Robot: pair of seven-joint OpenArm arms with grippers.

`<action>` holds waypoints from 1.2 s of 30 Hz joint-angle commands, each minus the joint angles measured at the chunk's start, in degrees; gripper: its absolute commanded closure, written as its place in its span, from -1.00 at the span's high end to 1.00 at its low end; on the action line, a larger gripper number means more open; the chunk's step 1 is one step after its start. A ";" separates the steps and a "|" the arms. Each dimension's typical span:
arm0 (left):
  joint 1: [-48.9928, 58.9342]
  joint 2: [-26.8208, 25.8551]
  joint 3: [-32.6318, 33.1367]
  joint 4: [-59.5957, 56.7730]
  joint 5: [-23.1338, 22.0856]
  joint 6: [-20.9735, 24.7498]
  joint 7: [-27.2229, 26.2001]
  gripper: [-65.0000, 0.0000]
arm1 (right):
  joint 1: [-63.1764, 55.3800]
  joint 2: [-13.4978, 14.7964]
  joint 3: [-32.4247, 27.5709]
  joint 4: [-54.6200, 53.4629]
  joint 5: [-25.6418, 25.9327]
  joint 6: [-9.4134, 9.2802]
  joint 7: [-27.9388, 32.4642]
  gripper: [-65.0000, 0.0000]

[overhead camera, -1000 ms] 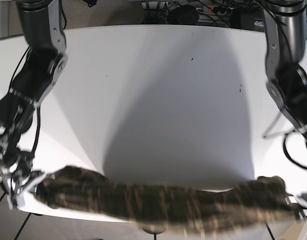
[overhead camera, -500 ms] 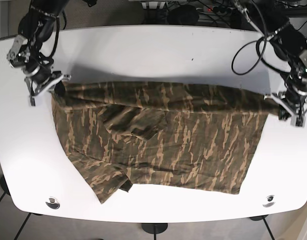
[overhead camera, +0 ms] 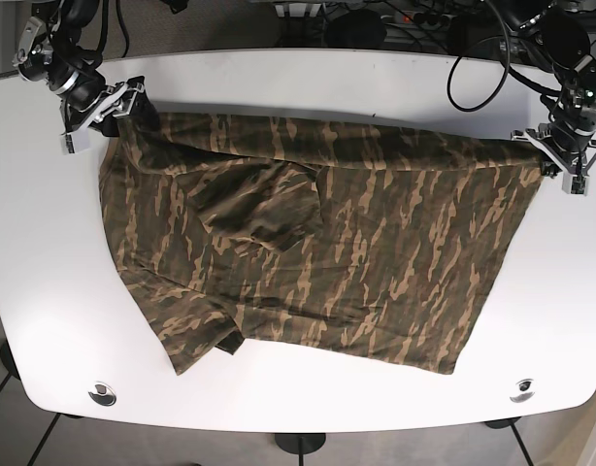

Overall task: Fold the T-shirt properly
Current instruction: 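Lift the shirt with both grippers and lay it back down flatter, then lift the camouflage shirt with both grippers, shake, and lay it flat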

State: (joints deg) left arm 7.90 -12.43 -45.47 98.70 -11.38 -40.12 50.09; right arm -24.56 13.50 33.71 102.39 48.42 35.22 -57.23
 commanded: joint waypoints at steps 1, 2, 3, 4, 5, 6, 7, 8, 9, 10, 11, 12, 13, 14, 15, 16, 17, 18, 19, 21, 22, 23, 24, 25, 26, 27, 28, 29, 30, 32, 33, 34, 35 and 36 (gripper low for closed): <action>-0.65 -1.07 -0.11 0.87 -0.45 0.12 -1.25 -0.99 | 0.16 0.88 0.35 0.95 1.03 0.60 0.84 0.45; -0.65 -1.07 -0.11 0.87 -0.45 0.12 -1.25 -0.99 | 0.69 0.88 0.26 0.86 0.94 0.60 0.84 0.45; -0.74 -1.07 -0.11 0.87 -0.45 0.12 -1.25 -0.99 | 1.39 0.88 0.26 0.78 0.94 0.60 0.75 0.45; -0.74 -1.07 -0.02 0.87 -0.45 0.12 -1.25 -0.99 | 1.83 0.88 0.00 0.16 0.94 0.60 0.66 0.45; -0.74 -1.07 0.33 0.87 -0.45 0.12 -1.25 -0.99 | 2.45 0.88 -0.09 -0.89 0.94 0.51 0.66 0.45; -0.74 -1.16 1.03 0.87 -0.45 0.12 -1.25 -0.99 | 3.50 0.88 -0.09 -2.13 0.94 0.51 0.49 0.45; -0.74 -1.16 1.39 0.87 -0.45 0.12 -1.25 -0.99 | 4.38 0.88 -0.09 -3.62 0.85 0.51 -0.22 0.45; -0.74 -1.16 1.65 0.87 -0.45 0.12 -1.25 -0.99 | 6.31 1.05 -0.09 -6.08 0.67 0.51 -1.27 0.42; -0.74 -1.16 1.65 0.87 -0.45 0.12 -1.25 -0.99 | 7.46 1.32 -0.18 -7.14 -0.47 0.51 -1.80 0.34; -0.74 -1.16 1.74 0.87 -0.45 0.12 -1.25 -0.99 | 8.42 1.32 -1.14 -7.93 -2.31 0.51 -1.89 0.18; -0.74 -1.16 1.74 0.87 -0.45 0.12 -1.25 -0.99 | 9.48 1.23 -2.90 -8.28 -5.65 0.51 -1.89 -0.21; -0.82 -1.16 1.74 0.87 -0.45 0.12 -1.25 -0.99 | 9.66 1.05 -3.52 -7.93 -7.15 0.51 -1.89 -0.55; -0.91 -1.16 1.74 0.95 -0.45 0.12 -1.25 -0.99 | 9.57 1.05 -3.69 -7.66 -7.94 0.51 -1.89 -0.87; -1.26 -1.16 1.83 1.04 -0.45 0.12 -1.25 -0.99 | 9.39 1.05 -3.69 -7.31 -8.20 0.51 -1.89 -0.97; -2.23 -1.16 1.83 1.22 -0.45 0.12 -1.16 -0.99 | 8.16 0.96 -3.52 -6.17 -8.29 0.51 -1.89 -0.87; -2.85 -1.16 1.74 1.39 -0.45 0.12 -1.07 -0.99 | 6.84 0.96 -3.25 -4.59 -8.29 0.51 -1.89 -0.94; -3.02 -1.24 1.65 1.39 -0.54 0.12 -1.07 -0.99 | 5.61 0.96 -2.37 -2.30 -8.29 0.51 -1.89 -0.95; -4.17 -1.33 1.74 1.39 -0.54 0.12 -1.16 -0.99 | 4.38 0.96 -1.23 -0.02 -8.29 0.51 -1.89 -0.95; -5.92 -1.33 1.74 1.39 -0.36 0.12 -1.16 -0.99 | 3.59 0.96 -0.18 1.92 -8.29 0.51 -1.89 -0.95; -9.88 -1.24 2.00 0.95 -0.10 0.12 -1.07 -0.99 | 2.89 0.96 1.67 5.08 -8.56 0.51 -1.89 -0.95; -12.34 -1.24 3.14 0.43 -0.01 0.12 -1.07 -0.99 | 2.97 1.05 2.64 5.87 -8.73 0.51 -1.89 -0.95; -14.80 -1.24 5.43 -0.72 -0.01 0.12 -1.07 -0.99 | 3.50 1.49 3.08 5.96 -8.73 0.51 -1.89 -0.95; -18.58 -1.42 8.77 -2.91 -0.10 0.12 -1.34 -0.99 | 5.44 1.67 3.34 5.87 -8.91 0.51 -1.89 -0.95; -21.22 -1.42 10.53 -4.67 -0.10 0.12 -1.34 -0.99 | 6.67 1.84 3.43 5.70 -9.00 0.51 -1.89 -0.95; -24.38 -1.42 12.02 -6.87 -0.10 0.12 -1.43 -0.99 | 7.90 2.72 3.34 5.00 -9.17 0.43 -1.89 -0.95; -27.81 -1.42 13.87 -9.86 -0.10 0.78 -1.60 -0.99 | 9.74 3.25 3.08 4.12 -10.14 0.43 -1.89 -0.95; -30.98 -1.42 15.89 -13.38 -0.10 1.13 -2.66 -0.99 | 12.29 3.43 2.37 3.15 -11.54 0.43 -1.89 -0.95; -33.88 -1.42 17.91 -17.16 -0.10 1.83 -4.59 -0.99 | 14.67 3.60 1.76 2.09 -13.39 0.43 -1.98 -0.95; -36.60 -1.42 19.50 -21.20 -0.10 2.98 -6.96 -0.99 | 17.22 3.60 1.14 1.13 -15.41 0.43 -1.98 -0.95; -41.53 -2.12 22.92 -29.29 -0.10 5.00 -12.41 -0.99 | 22.23 3.60 0.26 -0.89 -19.19 0.43 -1.98 -0.95; -44.25 -2.91 25.21 -33.42 -0.10 5.70 -14.88 -0.99 | 25.57 3.78 -0.79 -2.21 -20.86 0.43 -1.98 -0.95; -48.65 -3.35 28.64 -40.01 -0.18 6.58 -18.30 -0.99 | 30.14 3.95 -2.37 -4.41 -23.59 0.43 -1.98 -0.95; -51.90 -3.44 30.40 -43.97 -0.18 7.11 -20.59 -0.99 | 33.66 4.22 -2.99 -5.55 -25.44 0.43 -1.98 -0.95; -56.47 -3.44 31.98 -49.42 -0.18 8.25 -23.49 -0.99 | 38.40 5.10 -3.87 -6.70 -27.98 0.43 -1.98 -0.95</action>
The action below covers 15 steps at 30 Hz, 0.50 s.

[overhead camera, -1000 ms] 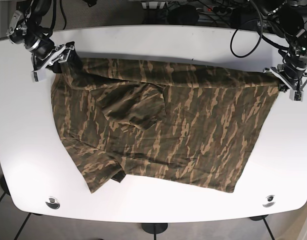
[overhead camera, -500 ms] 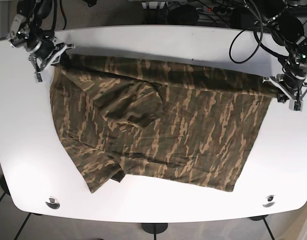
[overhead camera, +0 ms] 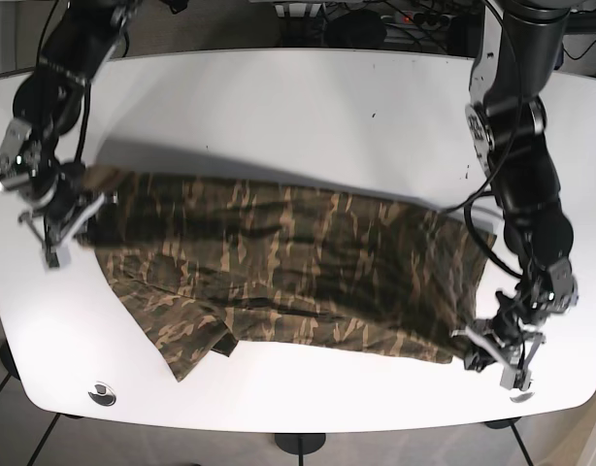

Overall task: Fold the T-shirt properly
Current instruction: 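Lift the camouflage shirt with both grippers, shake, and lay it flat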

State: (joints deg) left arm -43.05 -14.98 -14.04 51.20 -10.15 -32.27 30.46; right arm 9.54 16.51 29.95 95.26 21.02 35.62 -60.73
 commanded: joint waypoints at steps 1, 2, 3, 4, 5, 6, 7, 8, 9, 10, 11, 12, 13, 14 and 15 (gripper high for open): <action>-8.78 -0.89 1.16 -4.91 -1.41 1.11 -5.36 -0.99 | 7.65 2.34 -0.99 -0.71 -1.72 0.03 1.52 -0.95; -13.44 -1.32 2.22 -9.05 -1.41 1.72 -7.12 -0.98 | 13.18 2.61 -2.92 -2.65 -3.39 0.03 1.52 -0.95; -16.78 -1.94 3.36 -11.33 -1.41 1.72 -8.08 -0.98 | 17.32 3.22 -3.98 -4.32 -4.09 0.03 1.52 -0.95; -19.94 -2.29 4.50 -13.44 -1.41 1.72 -9.05 -0.98 | 21.18 3.57 -4.77 -6.25 -4.62 0.03 1.52 -0.95; -23.02 -2.47 5.12 -15.11 -1.41 1.72 -9.75 -0.98 | 25.05 3.75 -5.82 -8.19 -4.97 0.03 1.52 -0.94; -26.18 -2.64 5.30 -16.17 -1.41 1.72 -10.11 -0.98 | 29.01 3.93 -7.14 -9.77 -5.15 0.03 1.52 -0.94; -28.82 -3.00 5.30 -16.25 -1.41 1.72 -9.93 -0.98 | 32.61 4.45 -8.55 -10.91 -5.15 0.03 1.52 -0.94; -31.95 -4.58 5.38 -16.25 -1.41 1.72 -9.84 -0.98 | 38.15 5.42 -10.75 -12.49 -5.15 0.03 1.34 -0.94; -31.95 -5.37 5.38 -15.99 -1.32 1.72 -9.75 -0.98 | 42.02 5.60 -12.06 -13.37 -5.24 0.03 0.82 -0.94; -31.95 -6.16 5.38 -15.99 -1.32 1.55 -9.75 -0.98 | 47.47 5.51 -13.03 -14.43 -5.15 0.03 -0.06 -0.94; -31.95 -7.04 5.38 -15.90 -1.41 1.37 -9.31 -0.98 | 50.46 5.42 -13.03 -14.52 -4.88 0.03 -0.68 -0.94; -31.95 -8.18 5.38 -15.38 -1.58 1.37 -8.00 -0.98 | 52.83 5.33 -13.12 -13.99 -4.80 0.47 -1.82 -0.94; -31.95 -9.68 5.30 -12.56 -1.76 1.28 -5.10 -0.98 | 55.12 5.33 -12.94 -12.05 -4.71 0.56 -3.75 -0.94; -31.95 -10.73 5.21 -7.55 -2.29 1.19 -1.23 -0.98 | 55.12 5.33 -12.86 -9.07 -3.48 0.65 -5.34 -0.94; -31.95 -10.82 5.12 -2.98 -3.34 1.19 1.23 -0.98 | 54.50 5.51 -12.77 -6.87 -1.89 0.47 -6.30 -0.94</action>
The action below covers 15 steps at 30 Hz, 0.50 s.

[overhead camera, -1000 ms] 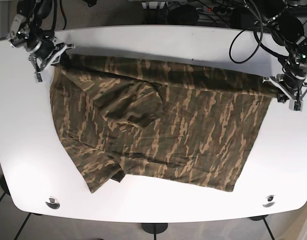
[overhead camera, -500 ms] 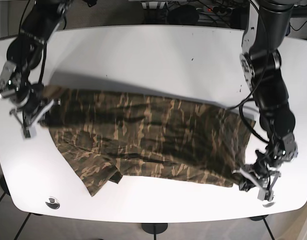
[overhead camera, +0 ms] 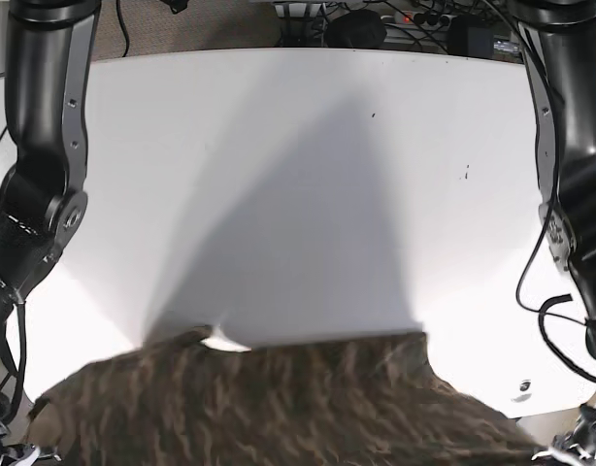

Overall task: Fold the T-shirt properly
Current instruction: 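Lift the camouflage shirt with both grippers, shake, and lay it flat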

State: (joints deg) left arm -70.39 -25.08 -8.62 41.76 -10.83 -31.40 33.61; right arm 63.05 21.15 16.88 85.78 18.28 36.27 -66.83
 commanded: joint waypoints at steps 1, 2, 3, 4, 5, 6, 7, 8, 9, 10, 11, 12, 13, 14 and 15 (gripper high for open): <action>-4.61 -0.99 -0.39 13.41 -4.86 0.32 1.25 -0.98 | -2.43 1.14 0.39 5.52 3.04 -0.54 -1.44 -0.94; -4.55 -1.86 -0.39 18.51 -6.62 0.58 3.36 -0.98 | -5.86 1.14 1.62 7.98 4.18 -0.54 -1.70 -0.94; -1.39 -2.30 -0.39 23.17 -8.11 0.76 4.94 -0.98 | -9.82 1.05 3.73 10.27 4.97 -0.54 -2.14 -0.94; 2.21 -2.74 -0.48 27.39 -9.61 0.85 6.35 -0.99 | -13.95 0.70 5.49 12.29 5.50 -0.54 -2.49 -0.94; 7.14 -2.74 -1.00 32.04 -10.93 0.85 7.76 -0.99 | -19.84 0.44 7.16 14.13 5.76 -0.27 -2.58 -0.94; 11.01 -2.74 -2.67 34.51 -11.72 0.85 8.46 -0.99 | -23.62 -0.79 7.77 15.10 5.85 -0.10 -2.49 -0.94; 15.31 -2.74 -4.78 37.23 -12.33 0.85 9.25 -0.99 | -27.57 -1.59 8.30 16.33 6.46 -0.01 -2.40 -0.94; 19.88 -2.74 -7.07 40.13 -12.77 0.76 10.04 -0.99 | -31.53 -2.11 9.53 18.00 7.61 -0.01 -2.40 -0.94; 26.83 -2.39 -9.71 43.91 -12.77 0.50 11.10 -0.99 | -37.51 -2.64 11.47 19.32 9.98 -0.01 -2.14 -0.94; 31.58 -2.22 -11.29 46.46 -12.86 0.50 11.63 -0.99 | -41.11 -3.52 12.35 19.50 11.56 -0.01 -1.35 -0.94; 36.24 -1.69 -12.70 48.57 -12.95 0.50 11.71 -0.99 | -44.54 -4.05 12.87 19.59 12.79 -0.01 -0.21 -0.94; 40.63 -0.28 -14.37 50.59 -12.95 0.50 11.71 -0.99 | -48.06 -4.22 12.87 19.59 13.76 -0.10 1.29 -0.94; 44.59 0.77 -16.56 52.18 -12.95 0.41 11.71 -0.99 | -51.22 -4.40 12.96 20.11 14.46 -0.18 2.70 -0.94; 48.28 1.48 -18.59 53.50 -12.95 0.32 11.71 -0.99 | -54.47 -4.66 12.96 20.64 14.64 -0.18 3.93 -0.94; 51.97 2.00 -20.08 54.55 -12.95 0.14 11.71 -0.99 | -57.38 -4.93 12.96 21.34 14.99 -0.27 4.81 -0.94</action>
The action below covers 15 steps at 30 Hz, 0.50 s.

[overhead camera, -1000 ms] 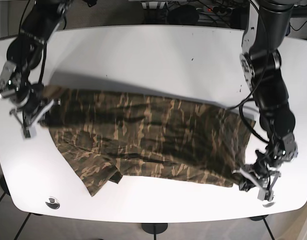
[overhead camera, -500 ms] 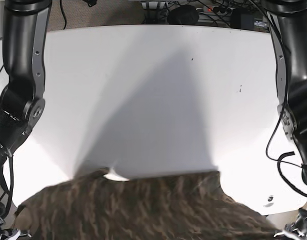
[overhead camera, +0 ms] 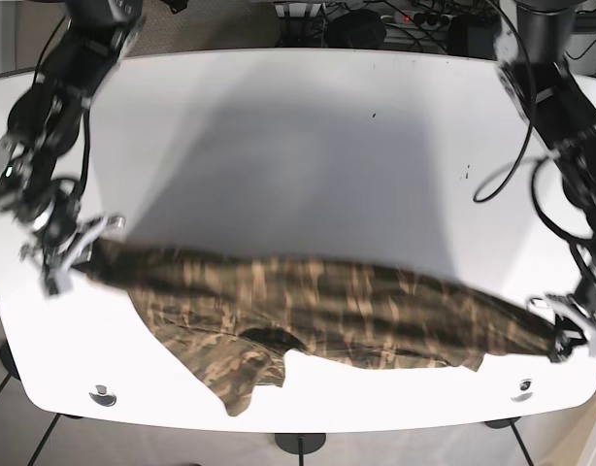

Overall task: Fold the T-shirt properly
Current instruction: 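Lift the camouflage shirt with both grippers, shake, and lay it flat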

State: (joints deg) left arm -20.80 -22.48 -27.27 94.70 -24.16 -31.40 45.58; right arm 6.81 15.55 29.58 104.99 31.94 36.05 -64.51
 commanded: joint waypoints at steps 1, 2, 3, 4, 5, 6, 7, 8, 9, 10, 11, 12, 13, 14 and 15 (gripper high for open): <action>7.39 0.72 -3.20 3.02 0.38 -1.70 -0.35 -0.99 | -5.45 -0.47 0.26 2.92 2.03 -0.05 3.46 -0.94; 11.52 2.30 -5.48 4.51 0.47 -3.46 -0.35 -0.99 | -9.14 -1.00 0.35 3.63 2.39 -0.05 3.90 -0.94; 14.25 3.53 -6.98 5.48 0.47 -4.25 -0.26 -0.99 | -11.51 -1.35 0.35 4.24 2.39 0.03 4.07 -0.94; 16.88 4.68 -8.38 6.62 0.73 -4.95 -0.26 -0.99 | -13.62 -1.44 0.35 5.12 2.39 0.12 4.16 -0.94; 21.02 5.82 -10.40 8.21 0.56 -5.75 -0.26 -0.99 | -16.79 -1.62 0.35 6.18 2.39 0.12 4.86 -0.94; 23.48 6.26 -11.55 9.00 0.56 -6.36 -0.26 -0.99 | -18.63 -2.23 0.35 6.44 2.39 0.12 5.57 -0.94; 25.59 6.79 -12.51 9.52 0.56 -7.06 -0.26 -0.99 | -20.39 -2.58 0.88 6.53 2.39 0.12 6.09 -0.94; 27.52 7.32 -13.22 9.79 0.56 -7.86 -0.26 -0.99 | -21.89 -2.94 2.20 6.53 2.39 0.12 6.09 -0.94; 30.34 7.49 -14.54 9.79 0.47 -8.60 -0.26 -0.99 | -23.91 -3.11 3.52 6.53 2.39 0.21 6.09 -0.94; 32.88 7.84 -16.91 9.79 0.47 -8.60 -0.26 -0.99 | -26.02 -3.11 4.22 6.44 2.39 0.21 6.18 -0.94; 34.29 7.84 -18.49 9.79 0.47 -8.60 -0.26 -0.99 | -27.34 -3.02 4.22 6.44 2.39 0.21 6.36 -0.94; 35.70 7.84 -20.34 9.61 0.47 -8.60 -0.26 -0.99 | -28.74 -2.94 4.22 6.44 2.39 0.21 6.44 -0.94; 37.10 7.84 -21.74 9.70 0.47 -8.60 -0.26 -0.99 | -29.97 -2.94 4.22 6.44 2.39 0.21 6.44 -0.94; 37.98 7.84 -22.18 9.79 0.47 -8.60 -0.26 -0.99 | -30.76 -2.94 4.31 6.44 2.39 0.21 6.44 -0.94; 38.34 7.84 -22.54 9.79 0.47 -8.60 -0.26 -0.99 | -31.29 -2.94 4.66 6.26 2.21 0.21 6.44 -0.94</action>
State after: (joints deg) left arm 17.74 -13.67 -49.47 103.31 -22.79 -39.97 46.92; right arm -24.56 11.73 33.67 110.19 33.50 36.10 -59.46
